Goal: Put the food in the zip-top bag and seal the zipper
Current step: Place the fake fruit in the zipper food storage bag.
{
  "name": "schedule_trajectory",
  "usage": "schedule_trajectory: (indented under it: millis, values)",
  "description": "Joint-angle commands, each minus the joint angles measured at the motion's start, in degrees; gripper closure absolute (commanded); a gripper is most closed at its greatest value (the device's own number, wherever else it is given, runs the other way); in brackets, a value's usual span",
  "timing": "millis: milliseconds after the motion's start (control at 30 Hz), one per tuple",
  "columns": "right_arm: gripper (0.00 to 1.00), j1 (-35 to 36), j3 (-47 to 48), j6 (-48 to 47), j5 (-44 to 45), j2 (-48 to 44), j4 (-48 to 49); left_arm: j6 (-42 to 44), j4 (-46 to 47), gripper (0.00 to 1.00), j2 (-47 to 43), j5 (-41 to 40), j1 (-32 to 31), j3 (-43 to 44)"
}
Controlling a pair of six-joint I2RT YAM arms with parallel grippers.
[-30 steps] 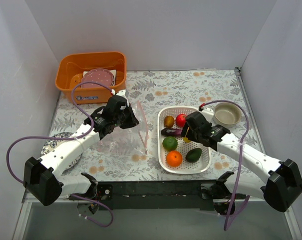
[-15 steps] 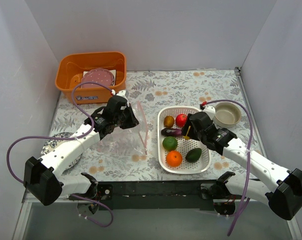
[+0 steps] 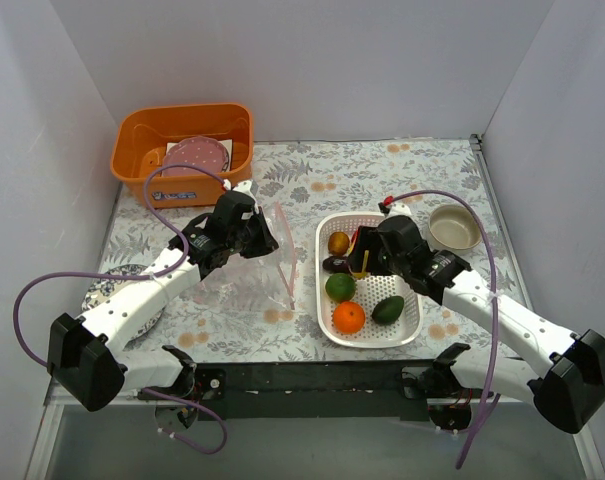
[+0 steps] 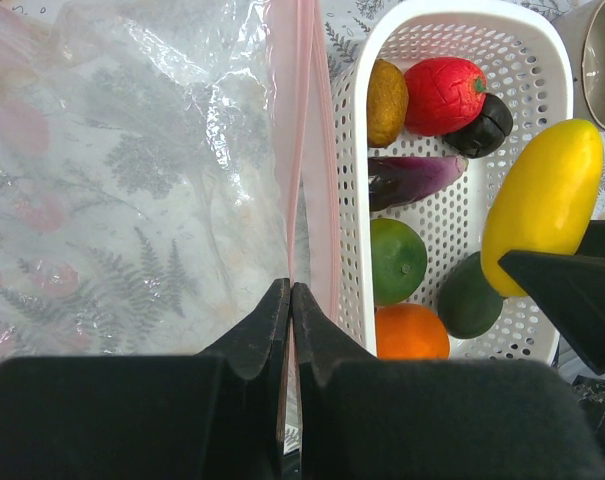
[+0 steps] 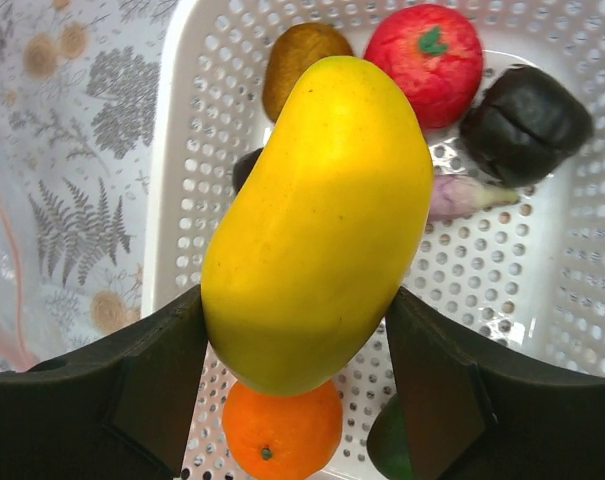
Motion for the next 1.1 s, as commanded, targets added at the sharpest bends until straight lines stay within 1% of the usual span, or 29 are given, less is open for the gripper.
schedule_trajectory:
  millis: [0,167,333,367,533,733,867,933,1067]
  values:
    - [0.65,-0.2,1.0,-4.6,-9.4,-0.5,7.7,0.0,0.5,1.0,-1.1,0.3,0.3,0.1]
    - [0.66,0.0,0.6,-8.8,-23.4,-0.7,15.3,0.0,0.4,1.0,-0.8,0.7,0.3,-0.1]
    - [0.66,0.8,2.1,-11.7,-33.2,2.3,20.3,0.0,0.3,1.0,-0.8,0.7,0.3,0.2]
    - [0.66,1.1,2.4,-12.0,-36.2,2.9,21.3,0.1,0.3,1.0,-0.8,2.5,0.3,0.3]
    - [0.69,3.4,6.2,-14.4,-43.1,8.5,23.9,0.3,0.4,1.0,0.8,4.9,0.3,0.6]
    - [0.7,4.1,8.1,-15.3,-45.0,13.4,24.7,0.5,0.5,1.0,1.2,6.6,0.3,0.6]
    - [0.7,4.1,9.0,-14.3,-43.2,16.1,24.5,0.6,0.4,1.0,0.3,6.4,0.3,0.6]
    - [0.72,4.2,9.3,-12.7,-40.6,17.7,23.9,0.4,0.4,1.0,-0.3,6.4,0.3,0.6]
    - [0.73,4.1,7.8,-9.2,-38.5,19.0,26.3,-0.2,0.5,1.0,-1.8,5.4,0.3,0.3]
